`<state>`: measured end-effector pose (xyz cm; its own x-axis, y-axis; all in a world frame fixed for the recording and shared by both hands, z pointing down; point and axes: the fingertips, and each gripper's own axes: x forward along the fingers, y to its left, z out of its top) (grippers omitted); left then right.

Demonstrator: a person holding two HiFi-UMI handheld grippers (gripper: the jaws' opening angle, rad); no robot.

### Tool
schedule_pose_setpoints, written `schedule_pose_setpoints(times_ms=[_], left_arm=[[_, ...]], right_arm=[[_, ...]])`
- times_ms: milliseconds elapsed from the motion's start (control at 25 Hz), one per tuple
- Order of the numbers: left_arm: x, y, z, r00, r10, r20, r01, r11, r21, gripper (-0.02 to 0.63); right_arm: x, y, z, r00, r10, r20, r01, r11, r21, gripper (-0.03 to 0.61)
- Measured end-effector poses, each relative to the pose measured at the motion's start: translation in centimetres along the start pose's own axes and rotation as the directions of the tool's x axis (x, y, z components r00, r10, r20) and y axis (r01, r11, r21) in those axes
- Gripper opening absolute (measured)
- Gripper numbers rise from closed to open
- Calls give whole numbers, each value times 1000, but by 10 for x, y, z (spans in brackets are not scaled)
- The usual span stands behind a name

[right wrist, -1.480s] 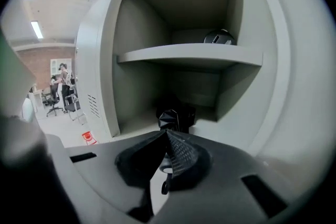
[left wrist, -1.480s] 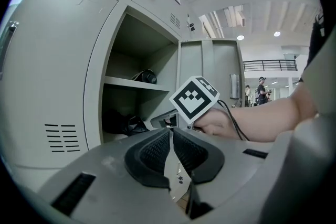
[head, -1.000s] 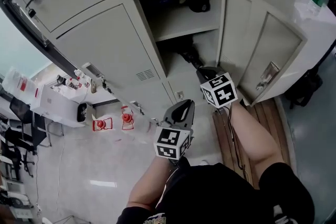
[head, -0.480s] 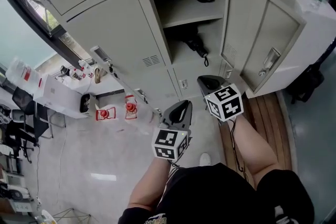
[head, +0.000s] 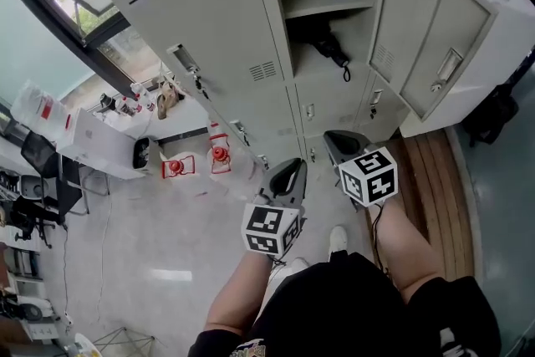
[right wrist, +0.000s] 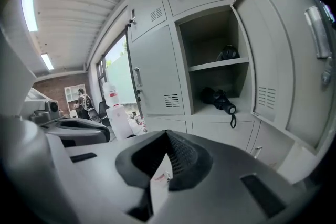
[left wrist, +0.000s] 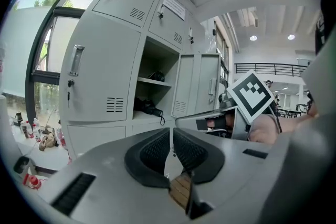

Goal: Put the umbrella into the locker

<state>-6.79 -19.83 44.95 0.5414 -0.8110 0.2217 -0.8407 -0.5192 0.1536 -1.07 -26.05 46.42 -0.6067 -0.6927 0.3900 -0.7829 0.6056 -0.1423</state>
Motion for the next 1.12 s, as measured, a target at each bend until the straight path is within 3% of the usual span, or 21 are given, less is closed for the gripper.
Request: schedule_pose_setpoints(times_ms=[480,1120], left_arm=[[-51,-6,-20,997,-83,6,83,996,-15,32],[-83,-25,-18,986,-164,31,164,986,4,32]], right_arm=[[-38,60,-32,998,-69,-4,69,997,14,54],[-75,91,-39,989,-146,18,146,989,14,54]])
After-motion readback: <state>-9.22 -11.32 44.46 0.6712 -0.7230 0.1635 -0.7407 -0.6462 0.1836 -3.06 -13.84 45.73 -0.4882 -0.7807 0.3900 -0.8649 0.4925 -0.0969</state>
